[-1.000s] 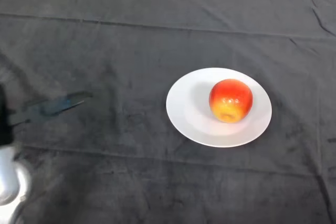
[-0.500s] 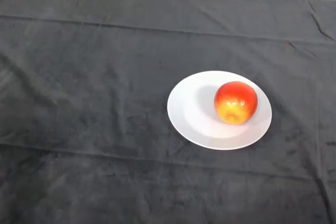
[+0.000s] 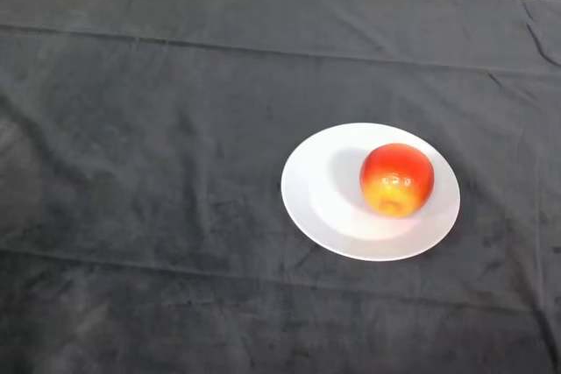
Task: Move the apple to the plate
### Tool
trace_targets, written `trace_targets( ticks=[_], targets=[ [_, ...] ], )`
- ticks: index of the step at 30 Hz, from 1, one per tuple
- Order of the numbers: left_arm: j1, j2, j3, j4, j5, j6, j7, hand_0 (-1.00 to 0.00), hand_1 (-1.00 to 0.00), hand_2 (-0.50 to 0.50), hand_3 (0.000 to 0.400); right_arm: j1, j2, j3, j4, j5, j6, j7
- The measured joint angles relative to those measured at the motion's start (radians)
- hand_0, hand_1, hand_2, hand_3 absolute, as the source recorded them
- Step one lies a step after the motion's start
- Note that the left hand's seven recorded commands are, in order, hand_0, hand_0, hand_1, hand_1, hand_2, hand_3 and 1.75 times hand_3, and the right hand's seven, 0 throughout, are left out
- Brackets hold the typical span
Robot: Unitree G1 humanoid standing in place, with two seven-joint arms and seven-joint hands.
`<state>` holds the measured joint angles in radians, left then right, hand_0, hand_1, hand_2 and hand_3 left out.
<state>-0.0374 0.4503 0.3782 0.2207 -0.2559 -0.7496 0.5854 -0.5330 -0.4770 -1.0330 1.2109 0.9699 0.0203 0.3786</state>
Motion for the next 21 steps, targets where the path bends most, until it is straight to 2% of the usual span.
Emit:
trace_targets(
  ticks=[21],
  targets=[
    [-0.012, -0.02, 0.031, 0.0, 0.0, 0.001, -0.03, 0.0, 0.0, 0.0, 0.0, 0.0, 0.0, -0.0001, 0.0, 0.0, 0.0, 0.0]
  ],
)
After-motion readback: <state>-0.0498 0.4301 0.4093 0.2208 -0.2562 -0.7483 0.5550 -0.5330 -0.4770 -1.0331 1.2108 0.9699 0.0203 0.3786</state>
